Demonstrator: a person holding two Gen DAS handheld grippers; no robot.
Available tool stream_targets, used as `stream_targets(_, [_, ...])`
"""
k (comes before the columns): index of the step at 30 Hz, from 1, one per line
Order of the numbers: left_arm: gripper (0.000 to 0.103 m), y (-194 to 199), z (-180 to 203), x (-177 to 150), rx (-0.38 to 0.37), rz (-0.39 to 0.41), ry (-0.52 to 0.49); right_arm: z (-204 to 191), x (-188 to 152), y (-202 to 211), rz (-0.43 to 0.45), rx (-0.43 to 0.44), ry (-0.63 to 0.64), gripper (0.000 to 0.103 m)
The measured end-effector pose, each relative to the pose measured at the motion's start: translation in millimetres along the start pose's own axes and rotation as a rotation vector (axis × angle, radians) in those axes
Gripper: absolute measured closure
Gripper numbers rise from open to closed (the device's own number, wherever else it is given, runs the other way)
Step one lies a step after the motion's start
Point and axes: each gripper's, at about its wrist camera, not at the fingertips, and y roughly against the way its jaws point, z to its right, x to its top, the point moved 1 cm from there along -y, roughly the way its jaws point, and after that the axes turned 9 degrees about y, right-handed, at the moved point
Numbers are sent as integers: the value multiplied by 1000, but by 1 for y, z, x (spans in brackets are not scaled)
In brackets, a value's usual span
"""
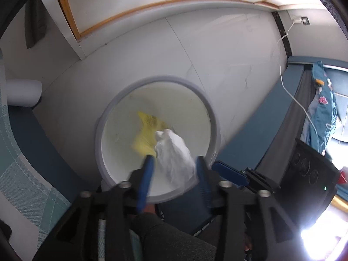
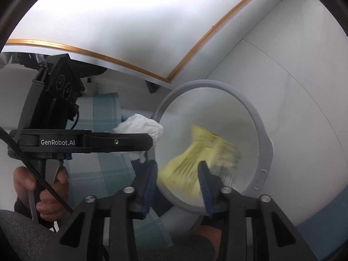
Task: Collect trash
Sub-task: 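Open both grippers to drop the tissue and wrapper into the bin, then move both tools back over the table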
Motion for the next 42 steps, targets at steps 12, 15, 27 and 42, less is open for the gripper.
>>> stream_targets(12, [49, 41, 20, -15, 107, 188, -77, 18, -16, 52, 41, -132, 7, 43])
stream_targets(15, [49, 67, 29, -30, 174, 304, -116, 8, -9, 74, 93, -178, 23, 42])
stream_targets(27, [48, 177, 29, -103, 386, 696, -23, -83, 8, 168, 342, -268, 245, 39])
stream_targets(42, [43, 263, -34, -189, 335, 907, 130, -196, -16, 205, 472, -246, 501, 31])
